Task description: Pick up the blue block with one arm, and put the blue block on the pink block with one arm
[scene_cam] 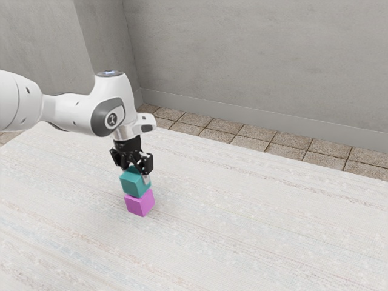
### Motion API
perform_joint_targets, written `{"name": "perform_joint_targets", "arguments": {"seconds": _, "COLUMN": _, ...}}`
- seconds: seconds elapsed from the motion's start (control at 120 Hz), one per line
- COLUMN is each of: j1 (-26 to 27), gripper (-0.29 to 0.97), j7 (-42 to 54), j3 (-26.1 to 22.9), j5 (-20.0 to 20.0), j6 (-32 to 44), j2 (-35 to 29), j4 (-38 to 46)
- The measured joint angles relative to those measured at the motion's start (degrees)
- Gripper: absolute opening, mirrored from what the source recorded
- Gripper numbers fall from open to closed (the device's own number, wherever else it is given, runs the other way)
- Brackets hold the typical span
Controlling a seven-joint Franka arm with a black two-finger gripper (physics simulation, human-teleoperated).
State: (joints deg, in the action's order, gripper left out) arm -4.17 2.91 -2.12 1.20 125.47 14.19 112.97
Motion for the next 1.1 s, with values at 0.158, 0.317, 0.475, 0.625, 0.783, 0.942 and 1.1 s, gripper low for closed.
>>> {"name": "perform_joint_targets", "arguments": {"seconds": 0.158, "j1": 0.0, "gripper": 0.32, "j7": -3.0, "j3": 0.0, "j5": -0.1, "j6": -0.2, "j2": 0.0, "j4": 0.2}}
{"name": "perform_joint_targets", "arguments": {"seconds": 0.317, "j1": 0.0, "gripper": 0.33, "j7": -5.2, "j3": 0.0, "j5": -0.1, "j6": -0.4, "j2": 0.0, "j4": 0.3}}
{"name": "perform_joint_targets", "arguments": {"seconds": 0.475, "j1": 0.1, "gripper": 0.49, "j7": -6.5, "j3": -0.1, "j5": -0.8, "j6": -0.5, "j2": -0.1, "j4": 0.2}}
{"name": "perform_joint_targets", "arguments": {"seconds": 0.625, "j1": 0.1, "gripper": 0.59, "j7": -7.4, "j3": -0.2, "j5": -1.0, "j6": -0.6, "j2": -0.1, "j4": 0.1}}
{"name": "perform_joint_targets", "arguments": {"seconds": 0.783, "j1": 0.1, "gripper": 0.64, "j7": -8.1, "j3": -0.2, "j5": -1.3, "j6": -0.6, "j2": -0.1, "j4": 0.1}}
{"name": "perform_joint_targets", "arguments": {"seconds": 0.942, "j1": 0.1, "gripper": 0.66, "j7": -8.6, "j3": -0.5, "j5": -1.4, "j6": -0.8, "j2": -1.5, "j4": -0.3}}
{"name": "perform_joint_targets", "arguments": {"seconds": 1.1, "j1": 0.3, "gripper": 0.67, "j7": -9.0, "j3": -1.4, "j5": -0.8, "j6": -7.1, "j2": -13.2, "j4": -3.5}}
